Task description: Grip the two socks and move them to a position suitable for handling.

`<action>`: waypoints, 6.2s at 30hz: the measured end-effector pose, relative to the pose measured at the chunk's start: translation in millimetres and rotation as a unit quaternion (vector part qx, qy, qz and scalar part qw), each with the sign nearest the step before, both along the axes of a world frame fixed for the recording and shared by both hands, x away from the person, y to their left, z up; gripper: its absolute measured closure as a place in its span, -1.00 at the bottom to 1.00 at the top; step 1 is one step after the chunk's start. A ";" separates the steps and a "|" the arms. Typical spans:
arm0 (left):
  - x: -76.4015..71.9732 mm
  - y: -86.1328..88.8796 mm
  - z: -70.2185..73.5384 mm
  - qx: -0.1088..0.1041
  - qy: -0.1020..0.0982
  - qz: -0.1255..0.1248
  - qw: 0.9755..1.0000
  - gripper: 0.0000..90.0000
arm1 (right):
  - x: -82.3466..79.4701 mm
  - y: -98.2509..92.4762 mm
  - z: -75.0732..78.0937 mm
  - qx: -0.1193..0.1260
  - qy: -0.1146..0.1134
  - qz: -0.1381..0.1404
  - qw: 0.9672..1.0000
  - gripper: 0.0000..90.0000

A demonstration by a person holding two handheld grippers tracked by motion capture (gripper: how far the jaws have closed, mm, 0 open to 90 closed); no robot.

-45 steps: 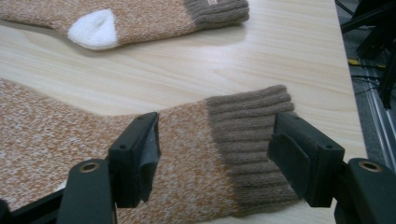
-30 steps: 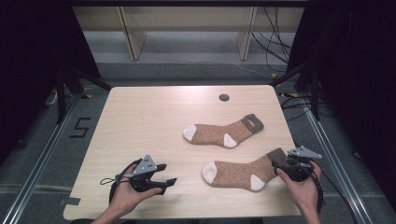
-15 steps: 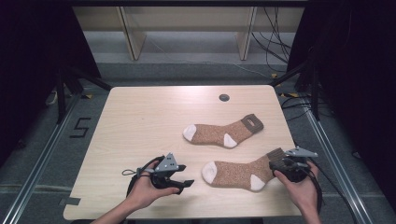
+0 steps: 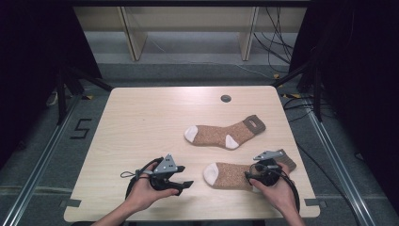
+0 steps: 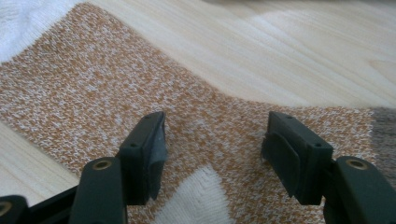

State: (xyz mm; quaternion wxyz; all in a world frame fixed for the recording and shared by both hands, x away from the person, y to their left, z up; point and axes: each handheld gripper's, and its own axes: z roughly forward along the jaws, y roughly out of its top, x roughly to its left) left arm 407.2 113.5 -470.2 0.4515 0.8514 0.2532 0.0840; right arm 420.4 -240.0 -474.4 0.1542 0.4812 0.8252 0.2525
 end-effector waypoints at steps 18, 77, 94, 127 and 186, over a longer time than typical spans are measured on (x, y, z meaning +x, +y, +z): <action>-1.8 8.2 -2.3 -0.009 0.001 0.015 1.000 -0.18 | 2.2 -2.3 -7.2 0.009 0.014 -0.014 1.000 0.19; -8.5 107.3 -8.2 0.063 0.071 0.142 0.985 0.03 | 11.7 221.4 3.6 0.095 0.047 0.103 0.989 0.27; -14.4 125.6 -13.4 0.118 0.089 0.170 0.974 0.28 | 62.8 118.5 10.8 0.048 0.041 0.037 0.997 0.31; 12.0 110.9 -16.2 0.113 0.087 0.171 0.975 0.26 | 17.1 85.9 9.4 0.018 0.083 0.062 0.994 0.70; 8.2 119.7 -7.7 0.001 0.013 0.207 0.978 -0.35 | 163.8 68.8 -1.7 -0.013 0.038 -0.055 0.998 0.60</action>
